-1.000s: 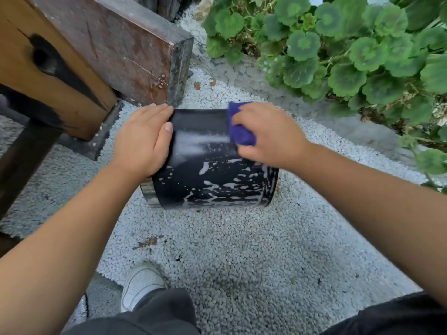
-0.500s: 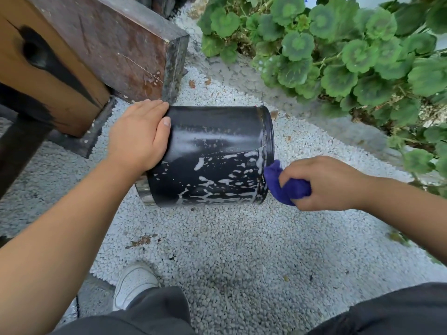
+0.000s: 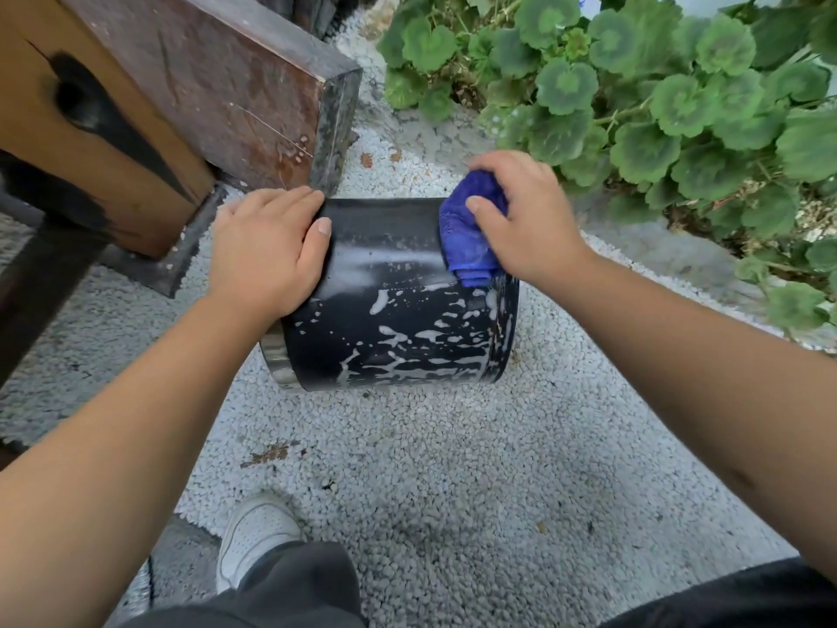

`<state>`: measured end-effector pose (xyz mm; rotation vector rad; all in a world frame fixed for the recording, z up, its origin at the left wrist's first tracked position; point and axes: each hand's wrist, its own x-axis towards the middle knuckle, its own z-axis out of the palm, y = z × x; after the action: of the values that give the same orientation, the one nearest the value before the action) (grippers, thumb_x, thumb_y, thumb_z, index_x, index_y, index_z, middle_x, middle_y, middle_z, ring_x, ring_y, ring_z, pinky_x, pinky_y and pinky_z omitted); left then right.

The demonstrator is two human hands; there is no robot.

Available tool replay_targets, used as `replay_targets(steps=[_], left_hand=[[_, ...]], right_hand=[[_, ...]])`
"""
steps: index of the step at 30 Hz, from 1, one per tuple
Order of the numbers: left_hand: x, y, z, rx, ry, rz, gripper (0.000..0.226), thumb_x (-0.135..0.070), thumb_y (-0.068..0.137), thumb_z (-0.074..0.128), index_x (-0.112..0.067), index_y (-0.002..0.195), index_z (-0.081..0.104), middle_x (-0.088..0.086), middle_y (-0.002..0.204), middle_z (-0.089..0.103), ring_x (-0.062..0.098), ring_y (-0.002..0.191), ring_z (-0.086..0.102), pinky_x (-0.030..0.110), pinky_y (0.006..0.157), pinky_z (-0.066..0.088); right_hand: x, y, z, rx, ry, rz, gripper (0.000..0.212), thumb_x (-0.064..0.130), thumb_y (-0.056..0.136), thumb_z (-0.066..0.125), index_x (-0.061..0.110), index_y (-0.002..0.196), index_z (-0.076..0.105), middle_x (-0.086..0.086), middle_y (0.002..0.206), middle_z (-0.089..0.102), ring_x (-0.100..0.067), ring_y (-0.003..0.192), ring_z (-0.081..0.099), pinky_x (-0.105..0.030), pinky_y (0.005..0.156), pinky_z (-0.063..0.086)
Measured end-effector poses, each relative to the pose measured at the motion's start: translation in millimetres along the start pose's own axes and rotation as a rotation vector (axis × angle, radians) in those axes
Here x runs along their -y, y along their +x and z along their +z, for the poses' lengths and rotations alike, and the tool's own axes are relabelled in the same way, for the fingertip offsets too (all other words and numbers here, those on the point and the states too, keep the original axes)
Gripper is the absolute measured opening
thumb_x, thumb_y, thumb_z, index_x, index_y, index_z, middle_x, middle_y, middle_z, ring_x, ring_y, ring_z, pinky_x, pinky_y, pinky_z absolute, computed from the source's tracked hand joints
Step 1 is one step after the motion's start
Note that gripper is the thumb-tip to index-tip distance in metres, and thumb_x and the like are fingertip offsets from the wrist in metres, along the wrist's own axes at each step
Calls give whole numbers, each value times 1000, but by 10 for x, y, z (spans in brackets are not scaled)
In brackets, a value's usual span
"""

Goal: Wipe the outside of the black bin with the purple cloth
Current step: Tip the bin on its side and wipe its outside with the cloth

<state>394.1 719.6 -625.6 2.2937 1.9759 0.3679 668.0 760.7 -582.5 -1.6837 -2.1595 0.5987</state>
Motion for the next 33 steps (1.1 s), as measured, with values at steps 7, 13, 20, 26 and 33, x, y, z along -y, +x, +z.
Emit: replay_targets(steps=[7, 13, 20, 26, 33], left_hand=[[8, 112, -5, 83, 24, -37, 55, -43, 98, 20, -16, 129, 58, 2, 131, 62, 29, 121, 55, 46, 93, 45], [-26, 187, -22, 116, 77, -107, 47, -45, 98, 18, -18, 100, 57, 1, 103, 65, 30, 106, 57, 42, 78, 46], [71, 277, 74, 102, -55, -17, 52, -41, 99, 20, -8, 98, 60, 13, 100, 67, 37, 97, 57, 43, 80, 44], [155, 307, 173, 111, -146, -72, 50, -39, 96, 24, -6, 92, 62, 21, 99, 67, 39, 95, 58, 44, 74, 45], [176, 288, 134, 127, -237, -203, 56, -44, 95, 24, -13, 111, 68, 22, 120, 65, 42, 113, 55, 42, 89, 43]], right_hand=[[8, 69, 225, -47, -121, 25, 54, 50, 83, 64, 21, 127, 53, -4, 129, 52, -30, 122, 45, -37, 100, 36], [93, -146, 311, -206, 39, 80, 48, 15, 76, 64, 19, 123, 55, -3, 125, 56, -23, 108, 53, -30, 81, 40], [413, -390, 547, -265, -21, 24, 44, 5, 71, 73, 14, 113, 62, -5, 121, 62, -26, 112, 57, -37, 94, 47], [861, -622, 1014, -34, 3, -295, 41, -6, 69, 70, 4, 109, 67, -18, 116, 64, -39, 107, 58, -46, 91, 49], [749, -494, 764, -101, 209, -152, 55, -2, 68, 70, 21, 116, 62, 7, 117, 60, -9, 107, 56, -30, 100, 46]])
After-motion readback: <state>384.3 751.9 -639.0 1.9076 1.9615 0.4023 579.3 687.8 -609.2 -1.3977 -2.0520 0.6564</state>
